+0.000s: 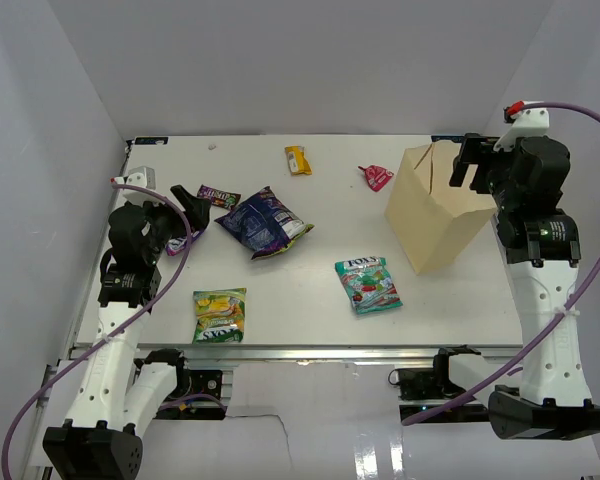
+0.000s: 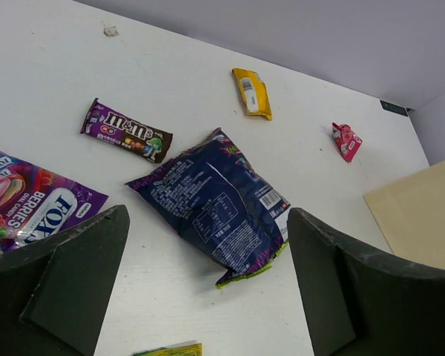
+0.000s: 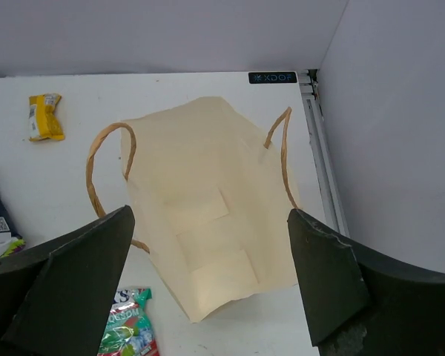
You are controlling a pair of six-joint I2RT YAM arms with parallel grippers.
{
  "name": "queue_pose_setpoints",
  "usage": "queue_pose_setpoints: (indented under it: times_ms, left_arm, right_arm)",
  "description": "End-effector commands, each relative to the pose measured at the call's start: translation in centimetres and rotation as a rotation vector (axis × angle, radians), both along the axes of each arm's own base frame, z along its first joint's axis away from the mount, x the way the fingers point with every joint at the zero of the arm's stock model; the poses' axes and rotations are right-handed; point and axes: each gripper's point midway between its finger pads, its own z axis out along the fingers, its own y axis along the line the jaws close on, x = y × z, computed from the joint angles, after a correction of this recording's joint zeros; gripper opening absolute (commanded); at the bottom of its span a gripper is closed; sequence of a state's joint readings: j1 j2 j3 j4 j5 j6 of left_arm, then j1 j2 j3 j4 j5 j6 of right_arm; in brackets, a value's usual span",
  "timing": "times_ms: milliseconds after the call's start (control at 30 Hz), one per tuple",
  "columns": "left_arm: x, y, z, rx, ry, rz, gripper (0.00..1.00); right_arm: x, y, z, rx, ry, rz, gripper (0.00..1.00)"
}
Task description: Place the snacks into the paper bag
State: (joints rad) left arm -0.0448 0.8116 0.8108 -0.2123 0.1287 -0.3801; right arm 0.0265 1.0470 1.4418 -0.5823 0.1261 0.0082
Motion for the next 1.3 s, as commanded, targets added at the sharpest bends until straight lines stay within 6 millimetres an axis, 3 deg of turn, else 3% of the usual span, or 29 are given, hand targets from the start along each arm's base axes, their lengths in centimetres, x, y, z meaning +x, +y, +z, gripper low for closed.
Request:
queue_pose_setpoints:
  times_ms: [0, 33, 100, 133, 167, 200, 267, 300, 367, 433, 467, 500, 533, 633, 700, 733, 800, 833, 933, 1100, 1200, 1267]
  left_arm:
    - [-0.6, -0.9, 1.4, -0.035, -0.019, -0.042, 0.98]
    - [-0.6, -1.0, 1.3, -0.041, -0.013, -0.048, 0.98]
    - [-0.6, -1.2, 1.2, -0.059, -0.005, -0.051, 0.98]
    - [-0.6, -1.3, 1.2, -0.066, 0.000, -0.054, 0.98]
    - [-0.6, -1.5, 1.1, -0.074, 0.005, -0.060, 0.98]
    - [-0.6, -1.5, 1.0, -0.082, 0.011, -0.061, 0.98]
    - [-0.6, -1.8, 0.6, -0.100, 0.028, -0.069, 0.98]
    - [-0.7, -1.9, 0.6, -0.105, 0.033, -0.074, 0.98]
    - [-0.6, -2.1, 0.2, -0.120, 0.054, -0.078, 0.98]
    - [-0.7, -2.2, -0.1, -0.132, 0.074, -0.080, 0.98]
    - [-0.8, -2.2, -0.1, -0.137, 0.081, -0.080, 0.98]
    - [-0.9, -2.2, -0.4, -0.143, 0.099, -0.076, 0.98]
    - [-1.1, -2.3, -0.6, -0.147, 0.109, -0.077, 0.98]
    - [-2.1, -2.1, -1.8, -0.172, 0.159, -0.053, 0.98]
    - [-3.1, -2.0, -2.8, -0.203, 0.201, -0.031, 0.98]
    - [-3.4, -1.8, -3.8, -0.217, 0.230, -0.009, 0.98]
    - [-4.4, -1.9, -4.7, -0.264, 0.257, 0.005, 0.98]
    - [-4.7, -2.0, -5.7, -0.277, 0.283, 0.011, 0.98]
    - [-5.5, -2.1, -6.4, -0.306, 0.308, 0.018, 0.98]
    - [-6.3, -1.7, -6.7, -0.282, 0.339, 0.039, 0.98]
    - [-6.5, -1.6, -6.8, -0.282, 0.342, 0.044, 0.98]
    - [-6.7, -1.6, -6.9, -0.283, 0.344, 0.043, 0.98]
  right_arm:
    - [0.0, 0.7, 2.2, -0.025, -0.058, 0.054, 0.90]
    - [0.1, 0.8, 1.8, -0.060, -0.058, 0.080, 0.90]
    - [-1.1, 4.7, 2.6, -0.154, -0.135, 0.357, 0.90]
    - [-2.1, 6.6, 2.0, -0.234, -0.144, 0.518, 0.90]
    - [-4.7, 10.3, 2.3, -0.405, -0.238, 0.835, 0.90]
    - [-6.5, 11.5, 0.7, -0.421, -0.207, 0.958, 0.90]
    - [-7.6, 13.6, 0.2, -0.462, -0.228, 1.118, 0.90]
    - [-10.4, 15.2, -2.6, -0.437, -0.123, 1.273, 0.90]
    - [-12.0, 18.2, -5.3, -0.470, -0.038, 1.458, 0.90]
    - [-12.0, 19.3, -9.7, -0.536, 0.126, 1.489, 0.90]
    - [-13.3, 21.3, -11.2, -0.583, 0.149, 1.547, 0.90]
    - [-13.3, 21.5, -14.4, -0.559, 0.277, 1.497, 0.90]
    - [-12.8, 22.0, -16.2, -0.576, 0.326, 1.467, 0.90]
    - [-9.8, 22.3, -20.4, -0.563, 0.451, 1.223, 0.90]
    - [-8.4, 22.4, -21.8, -0.553, 0.467, 1.115, 0.90]
    - [-8.3, 21.5, -23.9, -0.535, 0.540, 1.022, 0.90]
    - [-7.7, 21.3, -25.8, -0.535, 0.573, 0.933, 0.90]
    - [-7.9, 21.0, -27.8, -0.507, 0.643, 0.869, 0.90]
    - [-8.4, 21.5, -30.8, -0.430, 0.743, 0.811, 0.90]
    - [-8.5, 22.6, -33.8, -0.348, 0.835, 0.746, 0.94]
    - [-8.3, 21.2, -36.3, -0.422, 0.893, 0.668, 0.98]
    - [-8.0, 19.9, -37.0, -0.469, 0.892, 0.618, 0.90]
